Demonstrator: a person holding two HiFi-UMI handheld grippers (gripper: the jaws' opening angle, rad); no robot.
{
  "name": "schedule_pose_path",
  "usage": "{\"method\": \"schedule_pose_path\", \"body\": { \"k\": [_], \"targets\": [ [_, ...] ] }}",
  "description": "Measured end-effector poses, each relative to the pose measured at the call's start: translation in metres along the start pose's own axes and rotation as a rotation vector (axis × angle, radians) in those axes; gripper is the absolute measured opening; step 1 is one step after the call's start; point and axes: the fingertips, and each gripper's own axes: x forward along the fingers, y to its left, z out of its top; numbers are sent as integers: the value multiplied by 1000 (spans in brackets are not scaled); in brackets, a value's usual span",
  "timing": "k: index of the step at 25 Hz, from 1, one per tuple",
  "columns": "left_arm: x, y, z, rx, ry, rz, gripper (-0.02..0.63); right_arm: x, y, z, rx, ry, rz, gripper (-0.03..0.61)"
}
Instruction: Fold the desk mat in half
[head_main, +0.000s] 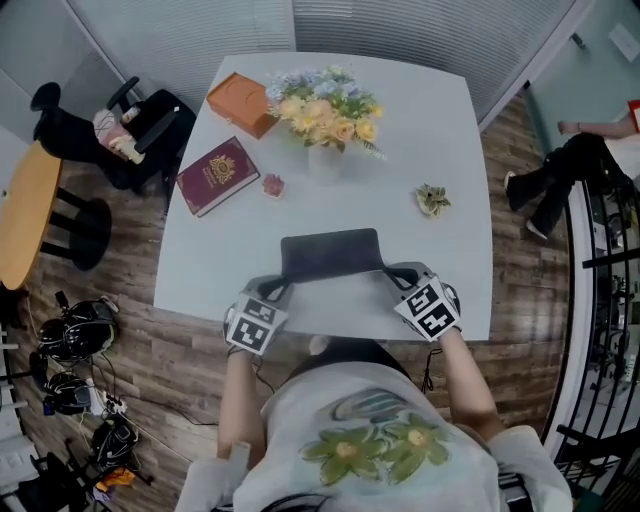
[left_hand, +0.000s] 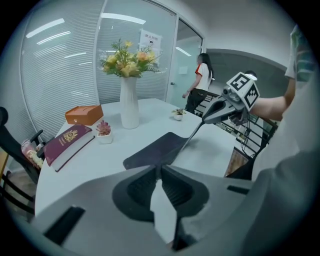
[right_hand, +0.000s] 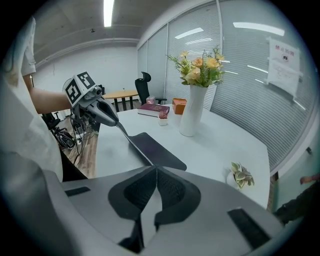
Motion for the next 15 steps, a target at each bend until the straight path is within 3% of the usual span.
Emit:
{"method": "schedule_pose_path", "body": {
  "k": [15],
  "targets": [
    [-8,13,24,-38,-20,42,40,-6,-17,22,-20,-26,16,21]
  ]
}}
